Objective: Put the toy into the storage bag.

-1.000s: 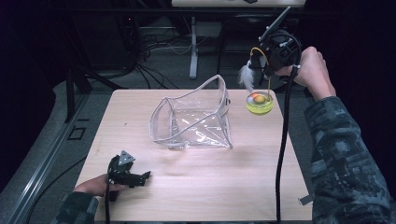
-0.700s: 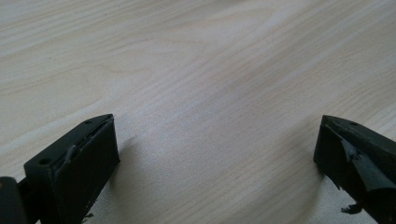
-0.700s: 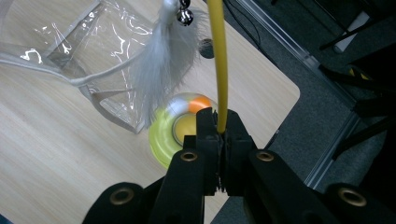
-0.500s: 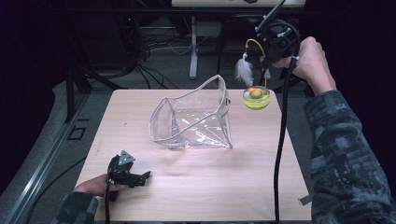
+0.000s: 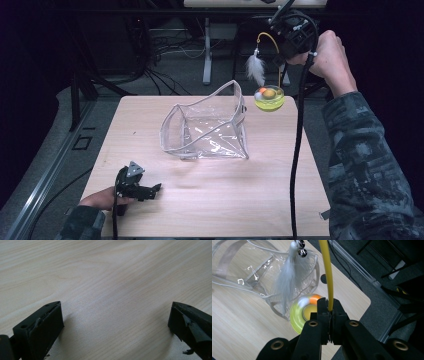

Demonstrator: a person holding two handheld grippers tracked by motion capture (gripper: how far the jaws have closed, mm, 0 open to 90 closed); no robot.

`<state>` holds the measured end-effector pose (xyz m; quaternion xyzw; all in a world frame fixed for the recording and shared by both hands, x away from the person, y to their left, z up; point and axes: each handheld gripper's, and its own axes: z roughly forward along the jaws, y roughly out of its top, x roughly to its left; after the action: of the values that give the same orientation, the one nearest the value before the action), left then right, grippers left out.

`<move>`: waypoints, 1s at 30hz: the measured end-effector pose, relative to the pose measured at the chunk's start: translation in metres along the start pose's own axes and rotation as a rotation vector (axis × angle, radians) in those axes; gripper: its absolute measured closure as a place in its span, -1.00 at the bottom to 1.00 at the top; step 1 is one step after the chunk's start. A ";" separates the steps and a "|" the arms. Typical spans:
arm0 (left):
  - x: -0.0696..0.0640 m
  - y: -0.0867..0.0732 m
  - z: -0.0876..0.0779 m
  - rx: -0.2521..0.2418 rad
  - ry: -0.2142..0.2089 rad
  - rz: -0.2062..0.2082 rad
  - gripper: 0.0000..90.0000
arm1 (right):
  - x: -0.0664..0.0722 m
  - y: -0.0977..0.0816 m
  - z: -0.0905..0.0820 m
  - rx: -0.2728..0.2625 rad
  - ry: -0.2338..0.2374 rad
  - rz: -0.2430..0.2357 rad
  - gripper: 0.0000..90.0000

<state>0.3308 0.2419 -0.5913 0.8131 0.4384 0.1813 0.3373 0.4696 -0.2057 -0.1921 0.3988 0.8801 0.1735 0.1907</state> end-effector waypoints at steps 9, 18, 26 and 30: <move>0.000 0.000 0.000 0.000 0.000 0.000 -1.00 | 0.008 0.010 -0.004 -0.018 0.015 -0.012 0.96; 0.000 0.000 0.000 0.001 0.000 0.001 -1.00 | 0.016 0.024 -0.007 -0.038 0.018 -0.028 0.96; 0.000 0.000 0.000 0.002 0.000 -0.003 -1.00 | 0.032 0.040 -0.004 -0.035 0.017 -0.064 0.96; 0.000 0.000 0.000 0.001 0.000 -0.003 -1.00 | 0.037 0.045 -0.003 -0.046 0.021 -0.071 0.96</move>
<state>0.3304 0.2416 -0.5913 0.8127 0.4396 0.1806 0.3372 0.4743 -0.1497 -0.1767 0.3609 0.8914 0.1908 0.1966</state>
